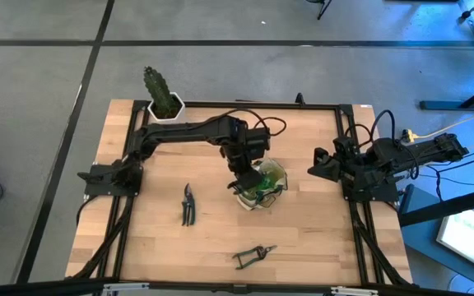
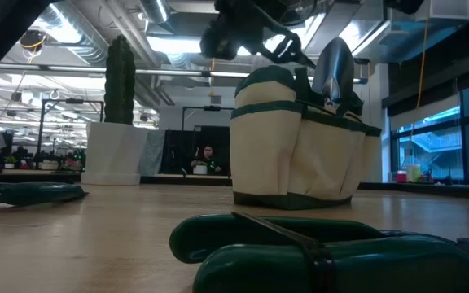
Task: Pick & Place Garden tools in Gardening bag
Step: Put the top shear scissor into the gardening bag
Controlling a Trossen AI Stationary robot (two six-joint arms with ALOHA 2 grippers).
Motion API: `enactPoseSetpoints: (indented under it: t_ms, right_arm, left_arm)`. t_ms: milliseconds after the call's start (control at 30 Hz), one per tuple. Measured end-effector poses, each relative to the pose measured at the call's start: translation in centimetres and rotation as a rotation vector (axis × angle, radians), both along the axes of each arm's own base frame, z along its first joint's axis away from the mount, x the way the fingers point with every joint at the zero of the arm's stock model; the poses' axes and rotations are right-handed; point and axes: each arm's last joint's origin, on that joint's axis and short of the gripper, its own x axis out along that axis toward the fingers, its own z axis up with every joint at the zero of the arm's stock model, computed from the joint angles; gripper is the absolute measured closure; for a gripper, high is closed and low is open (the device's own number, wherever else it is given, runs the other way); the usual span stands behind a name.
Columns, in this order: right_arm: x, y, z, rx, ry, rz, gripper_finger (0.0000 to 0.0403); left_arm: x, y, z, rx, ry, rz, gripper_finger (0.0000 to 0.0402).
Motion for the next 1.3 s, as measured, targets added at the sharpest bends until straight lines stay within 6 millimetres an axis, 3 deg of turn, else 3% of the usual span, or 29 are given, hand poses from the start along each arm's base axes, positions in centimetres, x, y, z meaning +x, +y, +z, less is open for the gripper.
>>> enactPoseSetpoints:
  t_ms: [367,633,900,1000,1133,1300]
  right_arm:
    - [-0.1,0.2,0.0,-0.010,-0.001,0.037,0.0402]
    - [0.0,0.4,-0.5,-0.039,0.046,0.021,0.0402]
    - [0.2,0.0,-1.8,0.133,0.211,-0.179,0.0402]
    - [0.5,0.0,-2.8,0.216,0.314,-0.226,0.0402]
    - [1.1,0.3,-3.0,0.247,0.322,-0.216,0.0399]
    - [1.6,0.5,-2.6,0.301,0.283,-0.190,0.0353]
  left_arm:
    - [2.1,-0.7,-1.6,0.049,-0.079,-0.030,0.0379]
    - [2.1,-1.1,-1.5,0.155,-0.069,0.004,0.0379]
    - [1.9,-3.0,1.8,0.572,-0.189,0.212,0.0379]
    - [2.1,-4.1,2.8,0.656,-0.272,0.263,0.0379]
    - [2.4,-5.7,3.4,0.749,-0.352,0.337,0.0379]
    - [2.1,-7.3,3.6,0.831,-0.378,0.380,0.0379]
